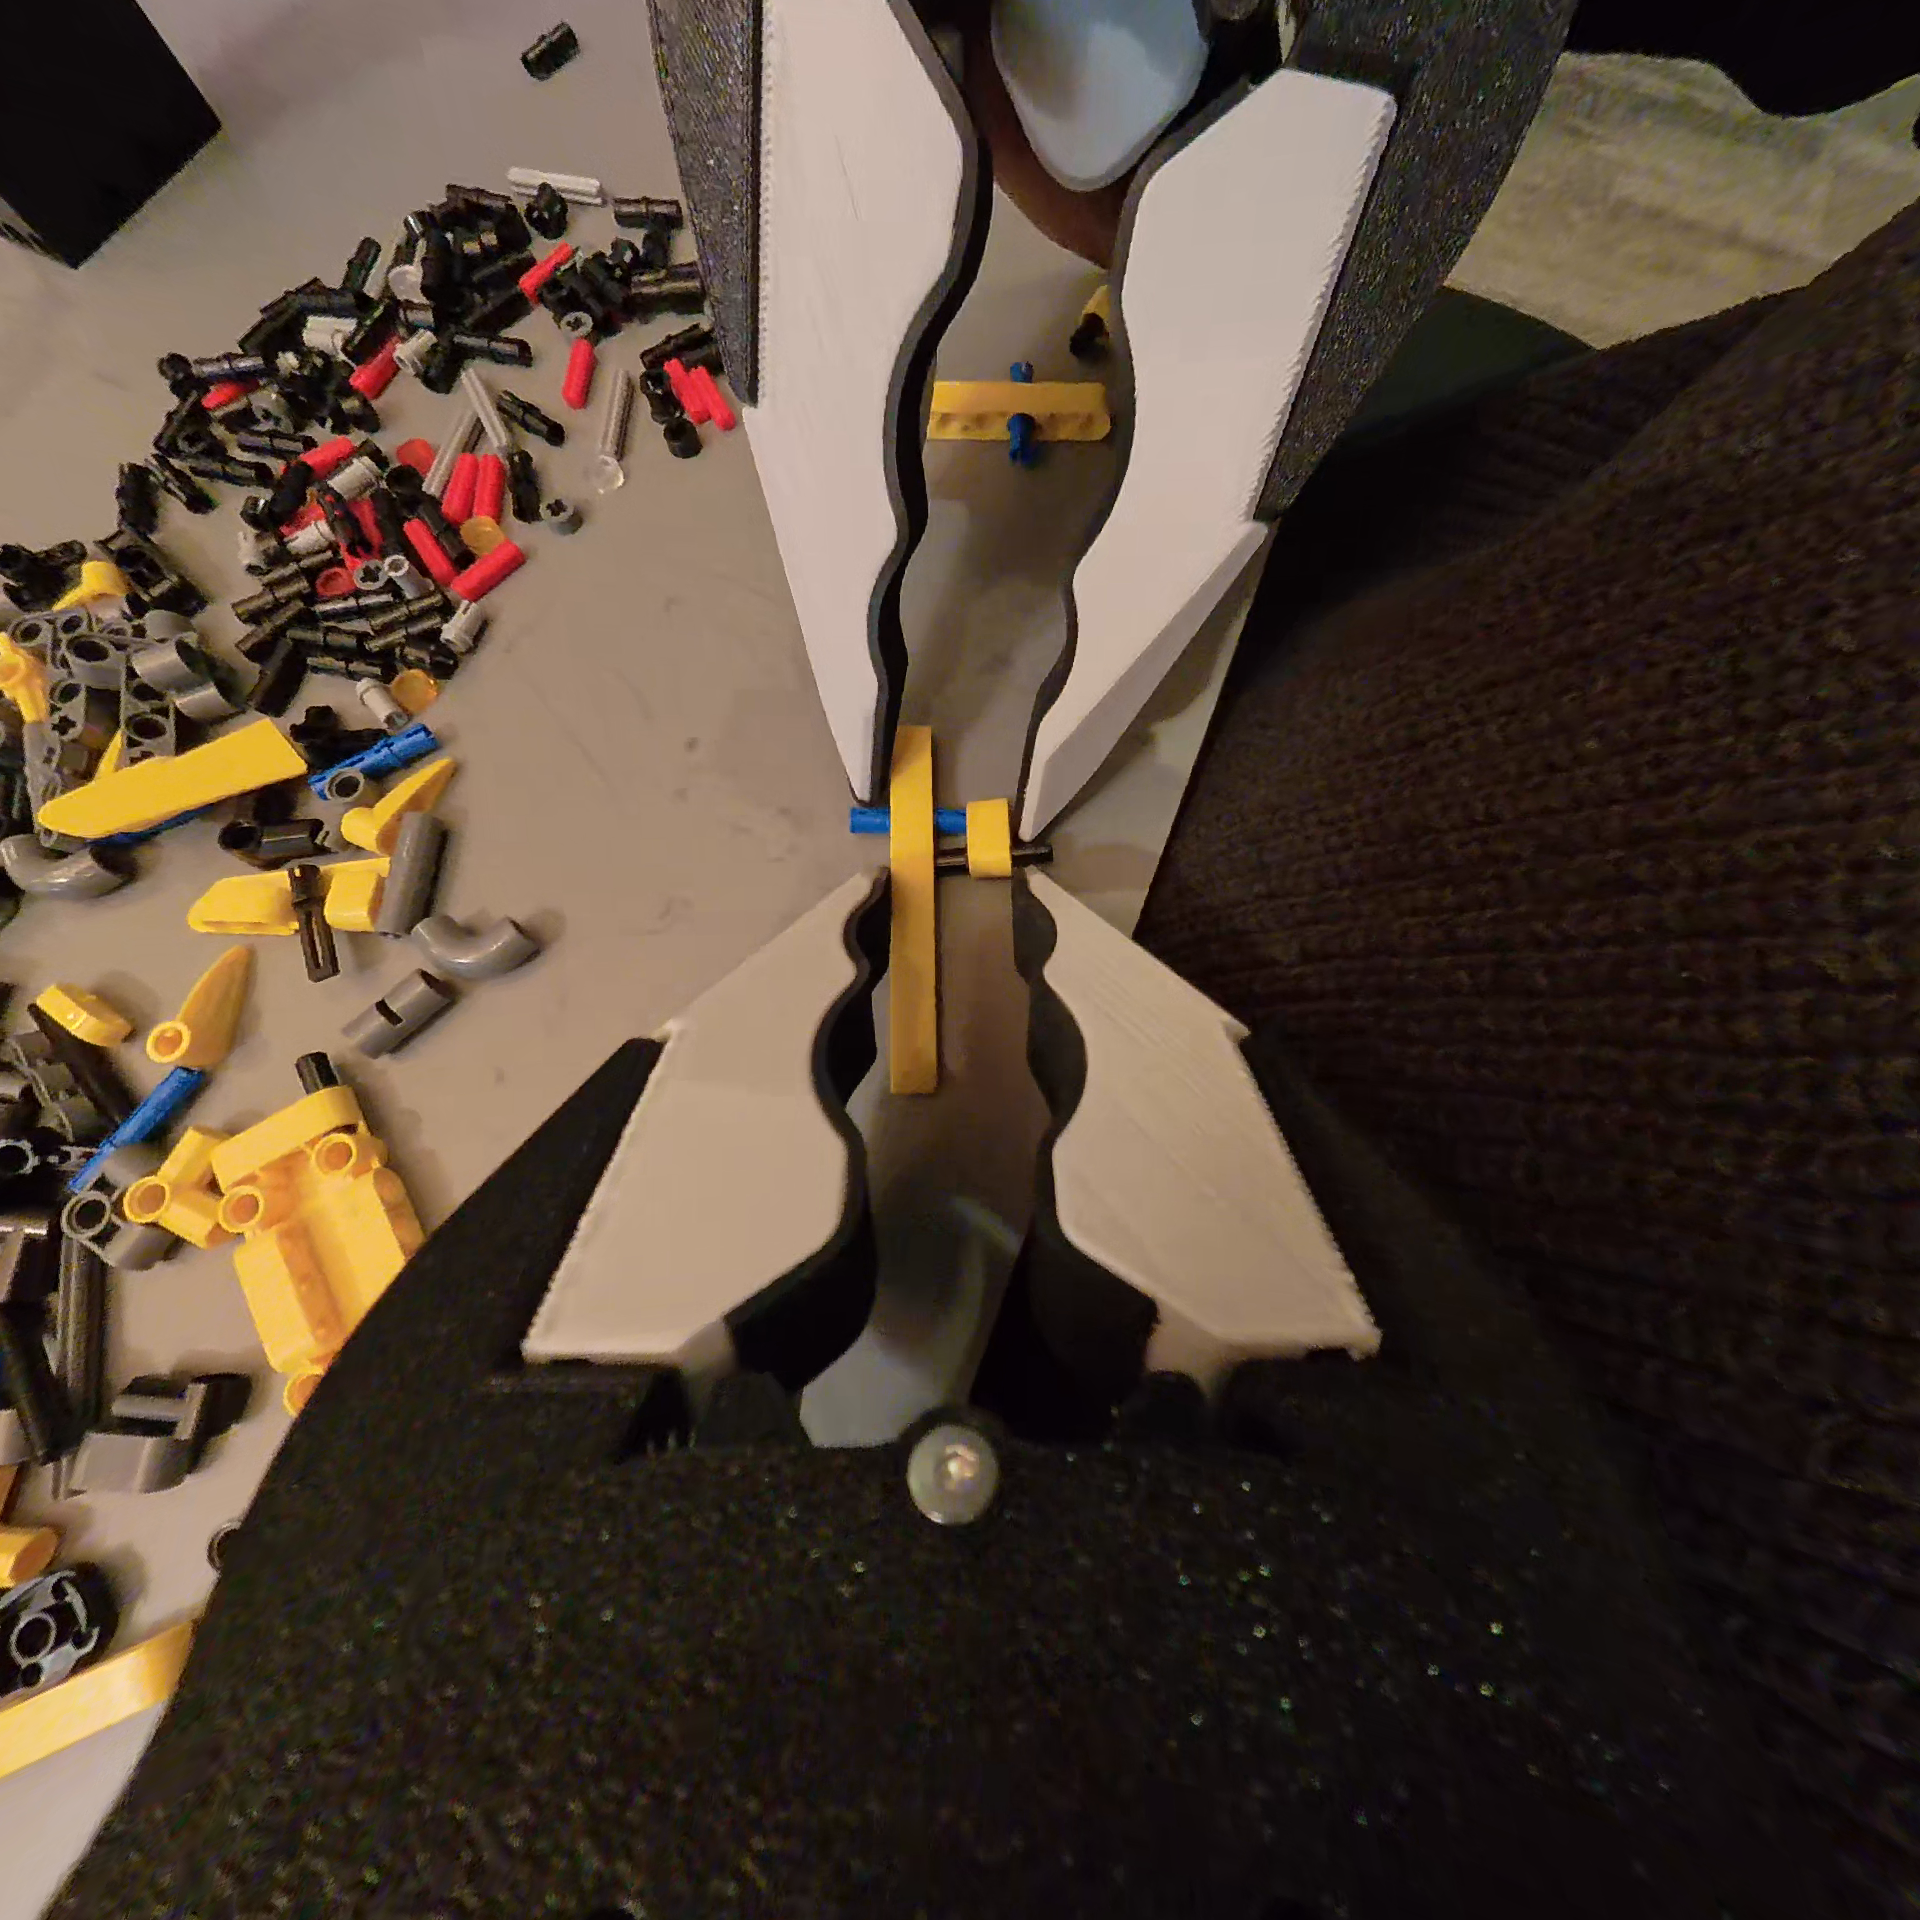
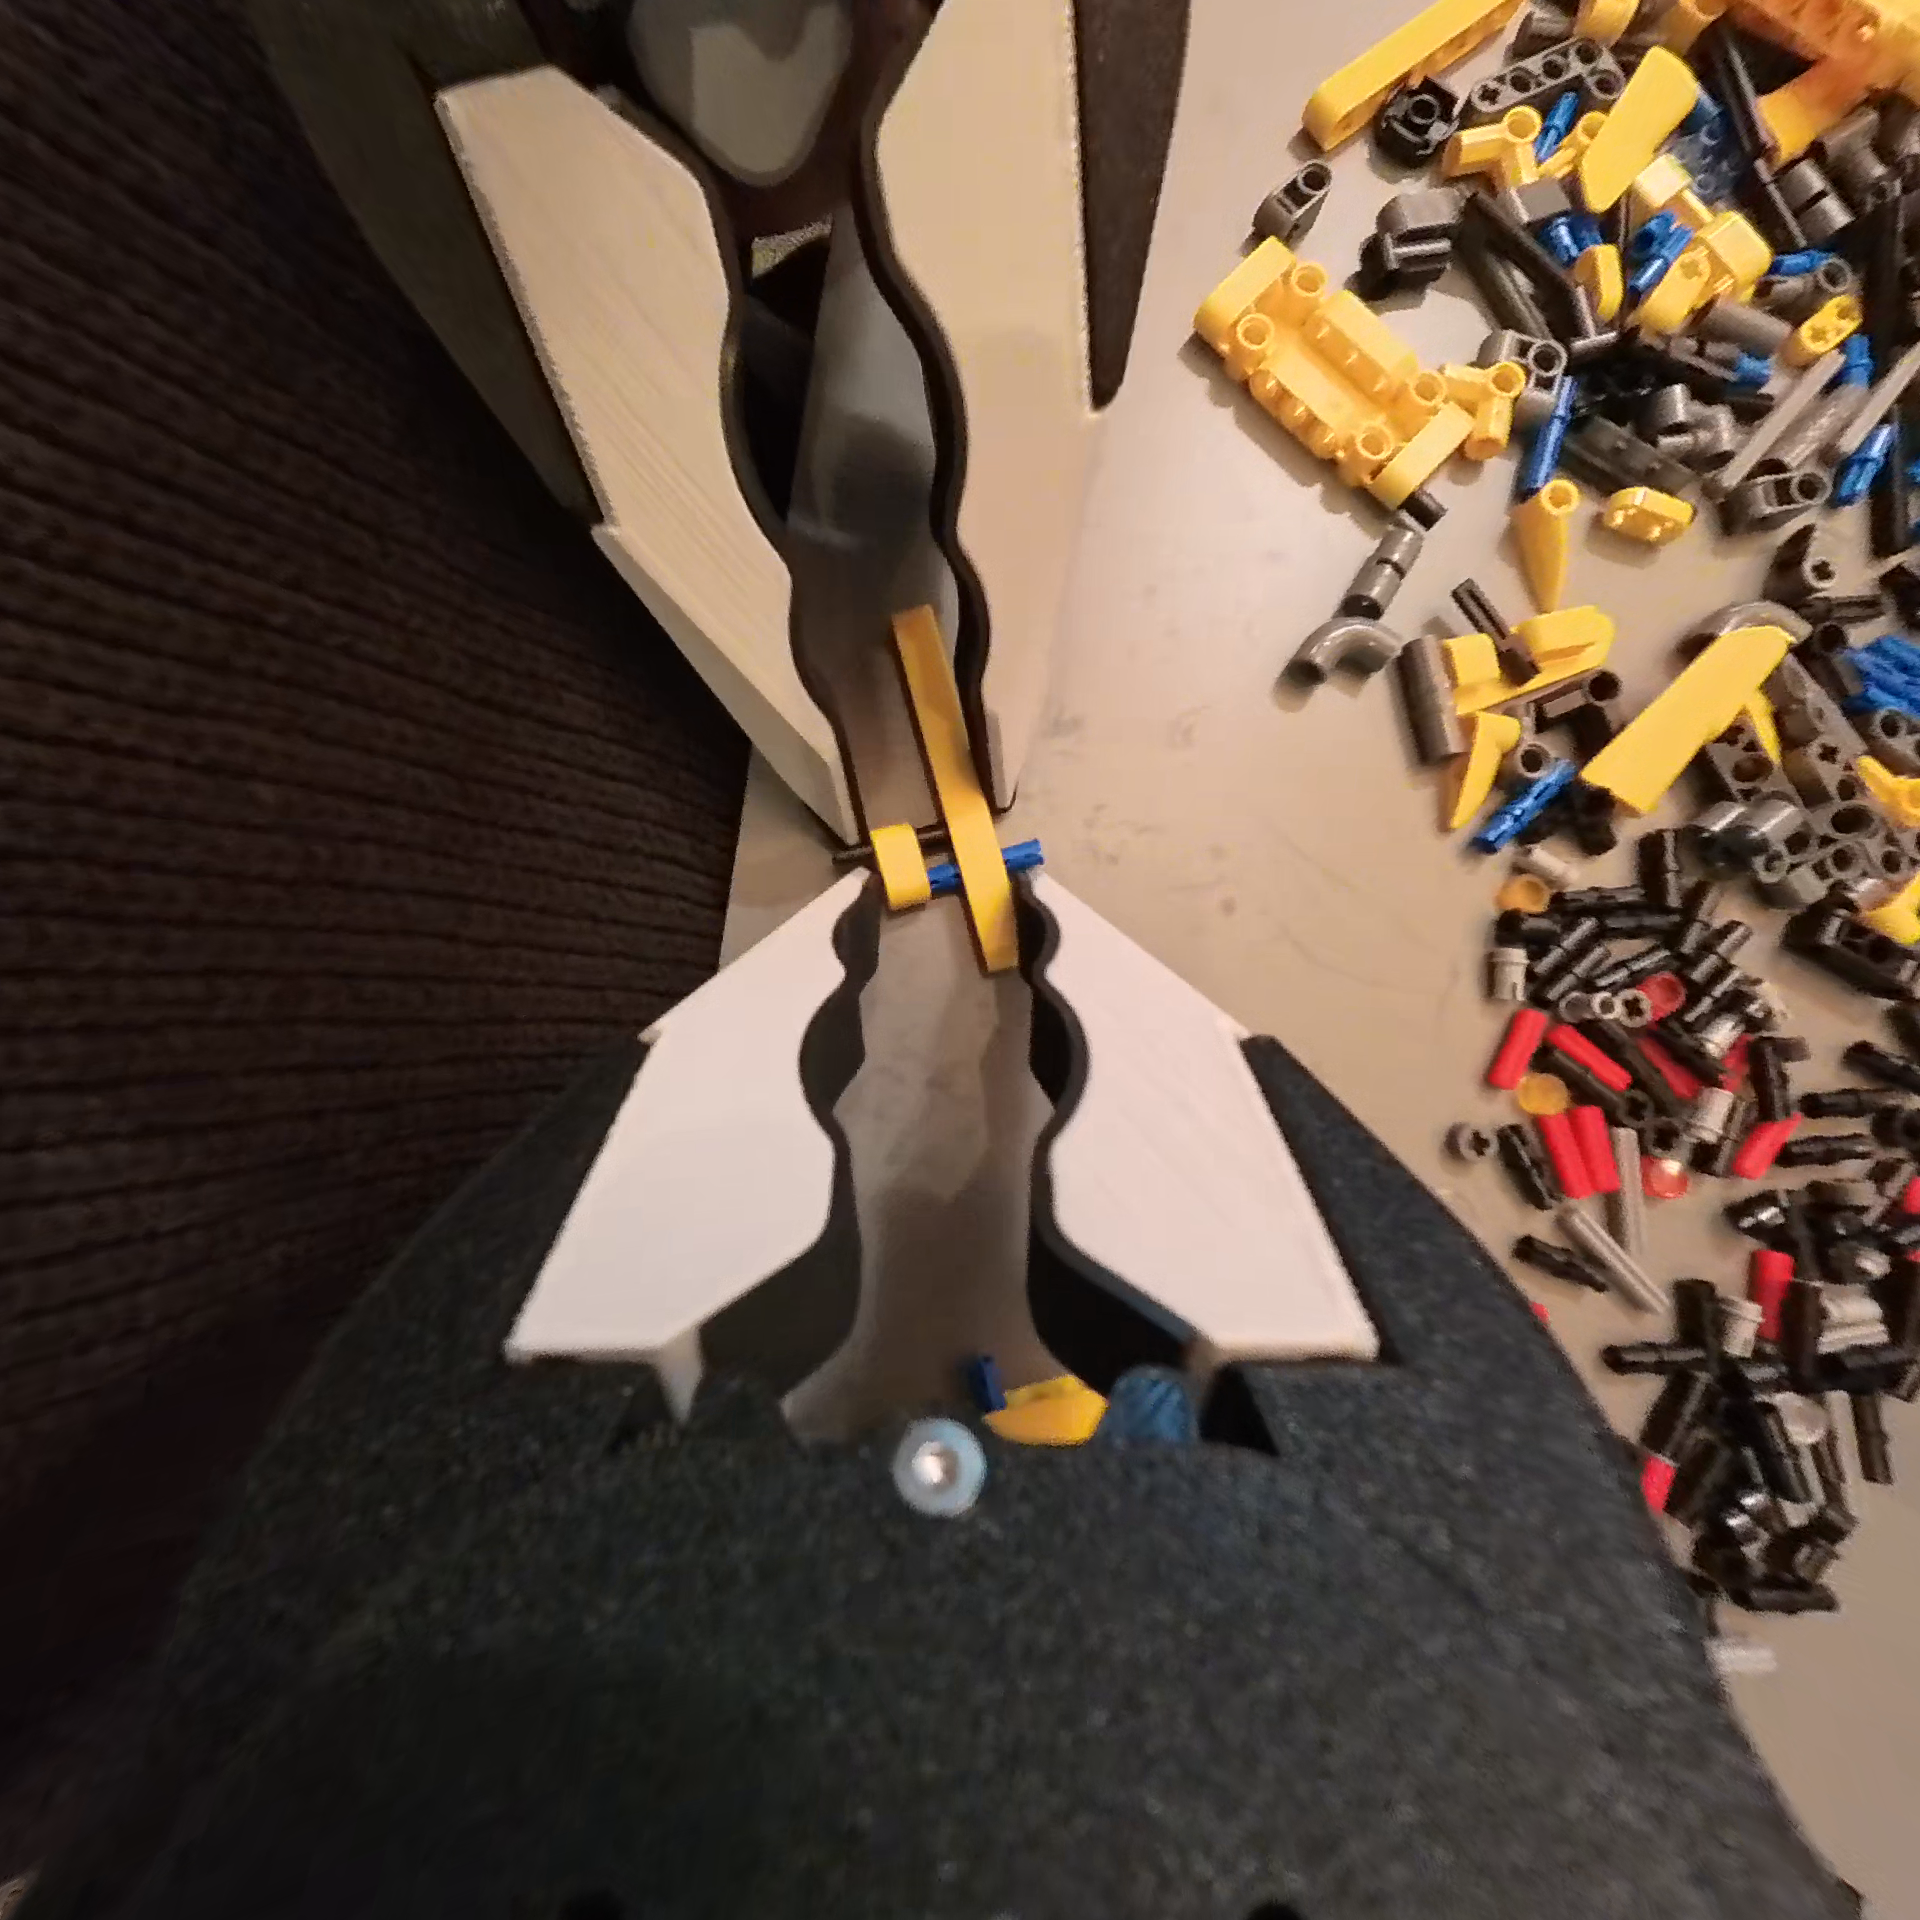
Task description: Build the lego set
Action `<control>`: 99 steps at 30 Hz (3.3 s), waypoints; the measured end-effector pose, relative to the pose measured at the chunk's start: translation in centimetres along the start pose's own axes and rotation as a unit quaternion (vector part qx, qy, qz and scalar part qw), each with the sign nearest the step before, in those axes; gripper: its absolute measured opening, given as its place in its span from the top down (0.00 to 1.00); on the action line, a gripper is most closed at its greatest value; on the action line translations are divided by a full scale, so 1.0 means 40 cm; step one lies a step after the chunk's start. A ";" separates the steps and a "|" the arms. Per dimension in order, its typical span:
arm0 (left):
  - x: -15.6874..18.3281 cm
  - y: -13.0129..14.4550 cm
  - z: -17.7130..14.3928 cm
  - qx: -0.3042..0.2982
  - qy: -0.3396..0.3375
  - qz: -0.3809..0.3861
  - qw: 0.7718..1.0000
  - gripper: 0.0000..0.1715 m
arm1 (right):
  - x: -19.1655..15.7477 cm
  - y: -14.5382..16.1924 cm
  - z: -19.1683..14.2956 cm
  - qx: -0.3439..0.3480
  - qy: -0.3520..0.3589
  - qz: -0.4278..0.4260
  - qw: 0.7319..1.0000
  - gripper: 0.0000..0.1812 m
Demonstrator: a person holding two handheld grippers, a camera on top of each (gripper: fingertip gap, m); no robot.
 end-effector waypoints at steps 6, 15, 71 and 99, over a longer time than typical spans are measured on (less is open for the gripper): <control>0.002 0.000 -0.002 -0.004 0.005 -0.005 1.000 0.85 | 0.009 0.005 -0.016 0.020 -0.012 0.005 1.000 0.85; 0.000 -0.001 0.000 0.004 -0.004 -0.016 1.000 0.85 | 0.015 0.006 -0.022 0.030 -0.033 -0.019 0.999 0.83; -0.006 -0.001 0.007 0.024 -0.018 -0.024 0.999 0.79 | 0.006 0.009 -0.004 0.009 -0.033 -0.050 0.998 0.95; -0.012 0.030 -0.030 0.012 -0.049 -0.046 0.998 0.96 | -0.061 0.032 -0.013 0.053 0.005 0.020 0.998 0.91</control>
Point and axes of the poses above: each gripper's, where its closed fingertips meet, z out along the fingers, y out of its underside, x = y × z across the jaws, the point moved 4 cm from there along -z, back along the fingers, and after that the axes turned 8 degrees about z, right-handed, at the moved point
